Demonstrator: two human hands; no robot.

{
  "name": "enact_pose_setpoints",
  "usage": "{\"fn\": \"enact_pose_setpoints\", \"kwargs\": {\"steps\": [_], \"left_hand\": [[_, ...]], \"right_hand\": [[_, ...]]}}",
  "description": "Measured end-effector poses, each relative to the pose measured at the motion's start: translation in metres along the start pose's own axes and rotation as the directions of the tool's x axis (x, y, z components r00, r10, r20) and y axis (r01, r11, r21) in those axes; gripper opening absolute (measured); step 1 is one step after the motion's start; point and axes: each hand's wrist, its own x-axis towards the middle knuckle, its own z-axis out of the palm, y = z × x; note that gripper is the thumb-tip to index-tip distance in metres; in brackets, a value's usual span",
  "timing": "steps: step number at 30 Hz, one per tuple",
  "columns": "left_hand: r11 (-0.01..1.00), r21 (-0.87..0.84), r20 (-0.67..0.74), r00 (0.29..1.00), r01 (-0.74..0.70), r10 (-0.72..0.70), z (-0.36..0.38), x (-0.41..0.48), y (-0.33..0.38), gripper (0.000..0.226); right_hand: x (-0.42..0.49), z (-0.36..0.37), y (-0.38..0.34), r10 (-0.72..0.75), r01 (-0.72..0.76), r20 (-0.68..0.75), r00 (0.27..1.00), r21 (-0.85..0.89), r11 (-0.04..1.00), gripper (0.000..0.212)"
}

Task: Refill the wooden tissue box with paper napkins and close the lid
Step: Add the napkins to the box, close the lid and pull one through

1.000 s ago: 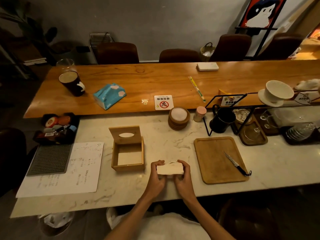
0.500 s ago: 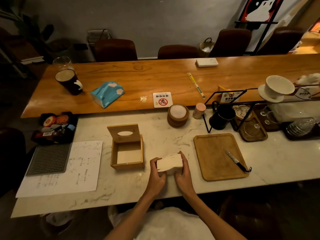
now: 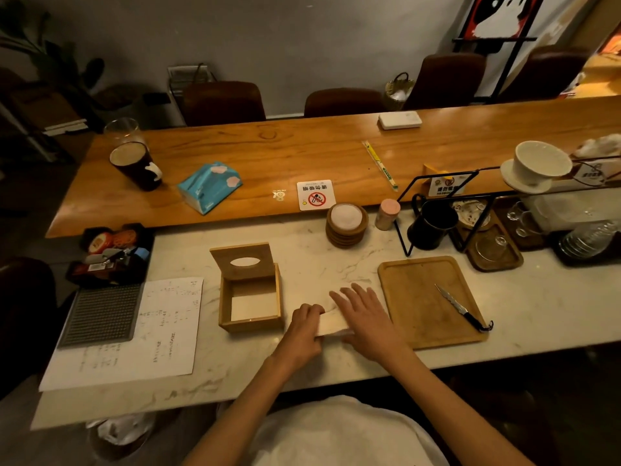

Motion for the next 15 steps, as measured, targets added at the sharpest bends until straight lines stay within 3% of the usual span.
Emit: {"fn": "enact_pose_setpoints", "kwargs": {"steps": [3,8,15], "left_hand": [[0.998,0.064,0.089,0.996,0.027,-0.033,-0.006,0.006,0.007,0.048],[0.992,0.123,0.078,0.996,0.026,-0.035,-0.006,0.003,0.012,0.05],[0.975,0.22,0.019,1.0,0.012,-0.016,0.001,-0.001,0.011,0.052]], "right_hand": [[0.009,-0.008,-0.01,-0.014,0.029,0.126,0.992,-0.12,0.992,0.068],[0.016,-0.013,-0.017,-0.027,0.046,0.104,0.994,-0.19,0.981,0.038],[0.014,-0.003,-0.023,-0.038,0.05,0.082,0.996,-0.145,0.988,0.039]]}}
